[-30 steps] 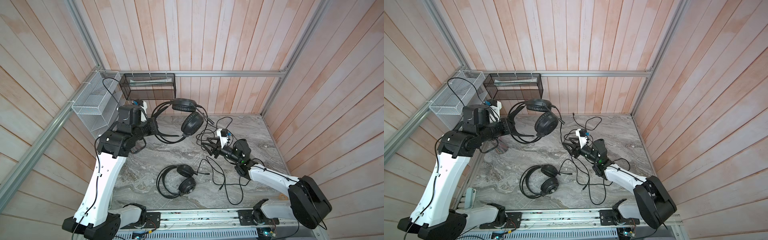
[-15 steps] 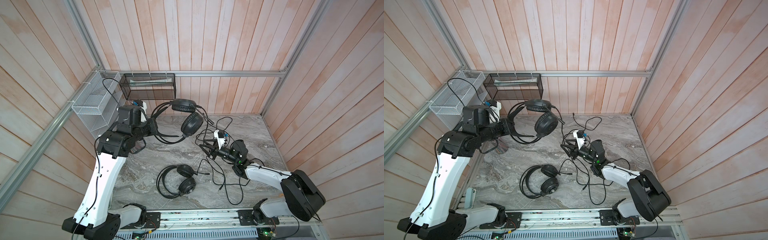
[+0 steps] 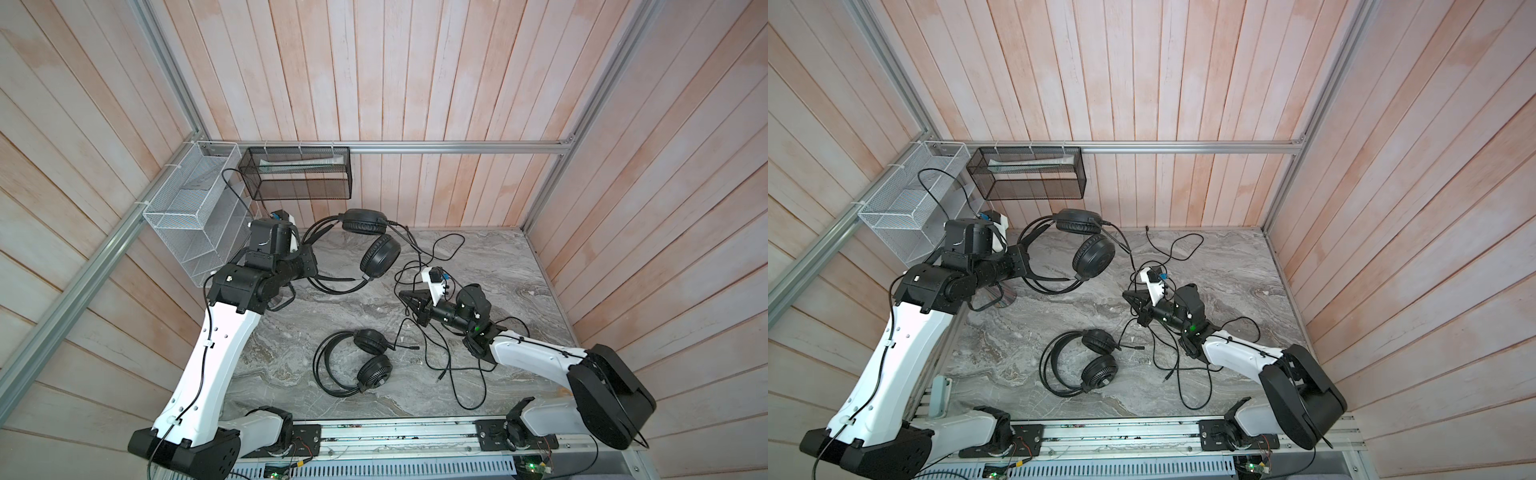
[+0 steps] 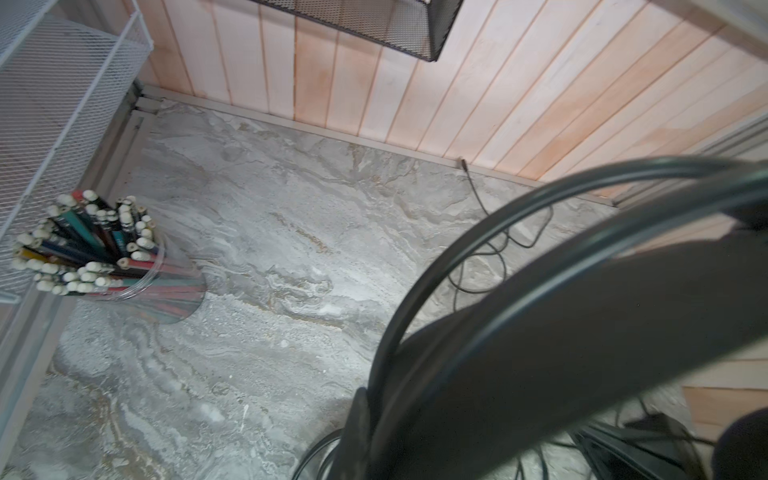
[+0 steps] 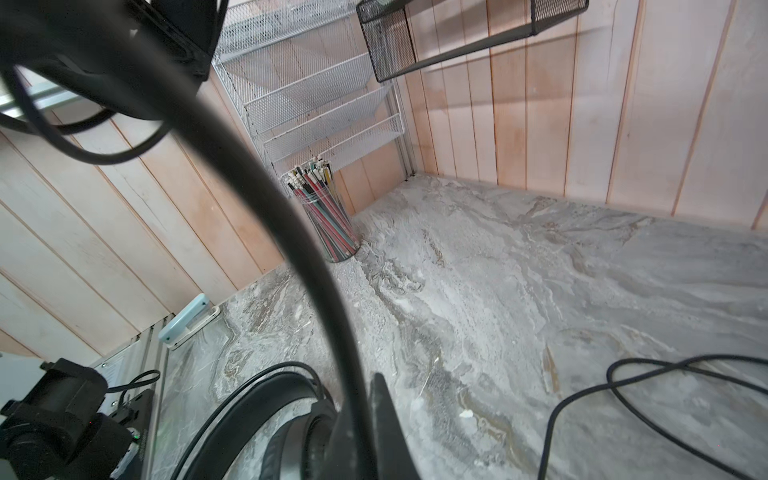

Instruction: Wrap the headphones

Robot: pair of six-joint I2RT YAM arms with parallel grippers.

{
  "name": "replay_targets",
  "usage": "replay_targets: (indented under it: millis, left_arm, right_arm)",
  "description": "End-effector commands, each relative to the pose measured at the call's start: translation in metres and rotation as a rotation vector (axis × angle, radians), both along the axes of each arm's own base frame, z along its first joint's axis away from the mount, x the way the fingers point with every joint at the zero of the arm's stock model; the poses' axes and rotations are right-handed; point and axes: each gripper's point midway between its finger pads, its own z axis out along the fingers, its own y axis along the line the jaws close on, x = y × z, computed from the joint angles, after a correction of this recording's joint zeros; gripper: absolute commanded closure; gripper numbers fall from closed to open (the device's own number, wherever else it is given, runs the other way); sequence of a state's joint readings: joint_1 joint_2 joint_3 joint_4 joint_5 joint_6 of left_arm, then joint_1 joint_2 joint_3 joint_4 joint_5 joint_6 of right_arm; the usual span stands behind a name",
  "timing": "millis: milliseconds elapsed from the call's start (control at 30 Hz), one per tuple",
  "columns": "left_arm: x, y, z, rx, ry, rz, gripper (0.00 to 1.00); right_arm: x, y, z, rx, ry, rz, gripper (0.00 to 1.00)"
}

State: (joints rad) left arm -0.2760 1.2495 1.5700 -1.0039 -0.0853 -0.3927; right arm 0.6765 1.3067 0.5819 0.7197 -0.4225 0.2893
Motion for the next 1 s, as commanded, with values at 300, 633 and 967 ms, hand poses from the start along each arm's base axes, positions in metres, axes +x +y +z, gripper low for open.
replay_targets:
  millis: [300, 633, 967]
  left_arm:
    - [0.041, 0.017, 0.015, -0.035, -0.135, 0.173, 1.0]
    - [0.032, 0.006, -0.01, -0.081, -0.067, 0.035, 1.0]
    - [0.0, -0.005, -0.01, -0.129, -0.081, -0.043, 1.0]
  right_arm:
    - [-0.056, -0.029, -0.016, -0.29, 0.095, -0.098, 1.0]
    - [-0.03, -0.047, 0.023, -0.251, 0.026, -0.287, 1.0]
    - [0.025, -0.08, 0.023, -0.285, 0.094, -0.496, 1.0]
